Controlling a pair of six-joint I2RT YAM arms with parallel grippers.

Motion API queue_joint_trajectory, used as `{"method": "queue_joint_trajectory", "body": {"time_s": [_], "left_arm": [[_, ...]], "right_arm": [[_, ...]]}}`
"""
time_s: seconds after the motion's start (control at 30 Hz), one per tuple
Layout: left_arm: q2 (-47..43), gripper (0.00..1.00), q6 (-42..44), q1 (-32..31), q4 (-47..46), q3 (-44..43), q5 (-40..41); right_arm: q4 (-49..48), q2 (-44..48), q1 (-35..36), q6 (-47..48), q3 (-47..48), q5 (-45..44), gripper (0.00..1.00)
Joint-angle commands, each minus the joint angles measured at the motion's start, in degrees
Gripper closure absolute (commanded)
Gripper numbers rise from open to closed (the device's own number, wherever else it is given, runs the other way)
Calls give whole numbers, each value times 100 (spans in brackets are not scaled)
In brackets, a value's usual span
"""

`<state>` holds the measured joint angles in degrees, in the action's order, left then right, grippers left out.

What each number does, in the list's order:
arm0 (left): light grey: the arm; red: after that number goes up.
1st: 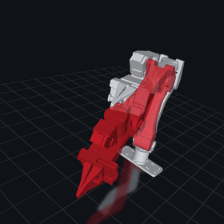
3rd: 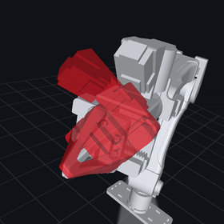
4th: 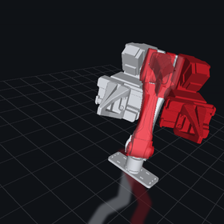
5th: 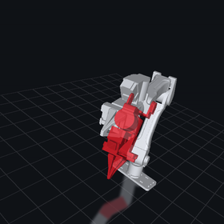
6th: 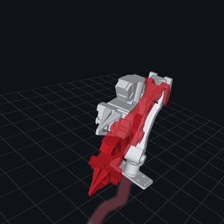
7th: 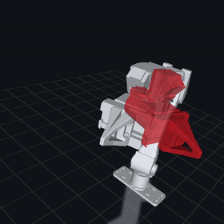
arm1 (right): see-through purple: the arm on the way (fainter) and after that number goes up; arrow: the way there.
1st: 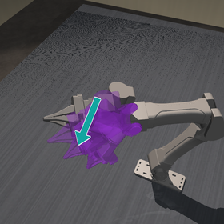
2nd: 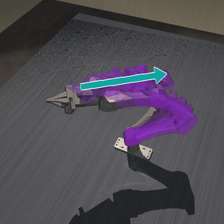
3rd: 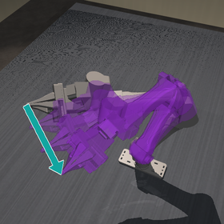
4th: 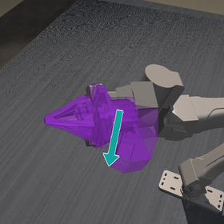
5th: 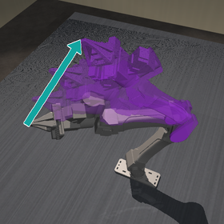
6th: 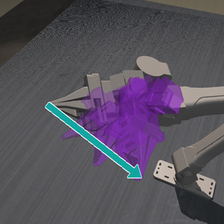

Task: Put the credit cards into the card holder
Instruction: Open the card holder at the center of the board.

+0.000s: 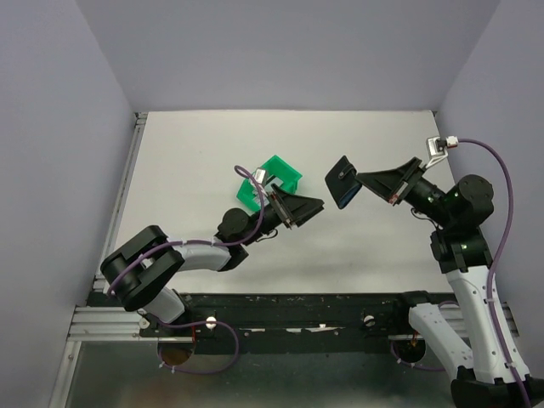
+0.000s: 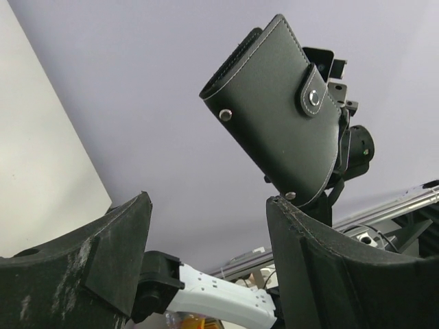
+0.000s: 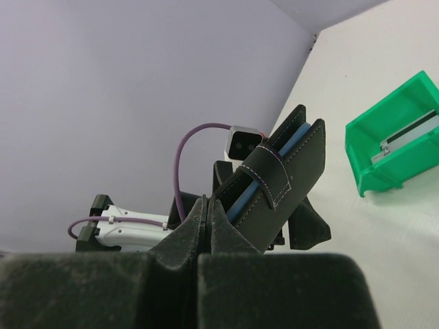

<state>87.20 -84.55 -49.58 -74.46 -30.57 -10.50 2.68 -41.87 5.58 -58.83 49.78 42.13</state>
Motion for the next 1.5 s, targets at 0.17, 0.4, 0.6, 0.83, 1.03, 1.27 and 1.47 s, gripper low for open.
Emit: {"method": "queue_joint_trajectory", "body": {"time_s": [0.17, 0.4, 0.6, 0.83, 1.03, 1.27, 1.47], "left_arm": [[-115, 23, -184, -333, -1695, -441, 461], [-115, 23, -176, -447, -1695, -626, 584], [-54, 23, -167, -465, -1704, -854, 628], [-19, 31, -202, -508, -1695, -1048, 611], [-255, 42, -105, -517, -1704, -864, 655], [-405, 47, -17, -517, -1704, -696, 707], [-379, 53, -43, -517, -1704, -644, 690]], "right_arm": [[-145, 258, 48, -243, 93, 463, 99], [-22, 416, 39, -252, 50, 550, 99], [-92, 548, 48, -349, -117, 647, 99], [48, 627, 39, -270, -293, 613, 99], [725, 680, 39, 187, -197, 147, 99], [1392, 768, 48, 609, 31, -424, 100], [1508, 856, 39, 697, -21, -645, 99]]}}
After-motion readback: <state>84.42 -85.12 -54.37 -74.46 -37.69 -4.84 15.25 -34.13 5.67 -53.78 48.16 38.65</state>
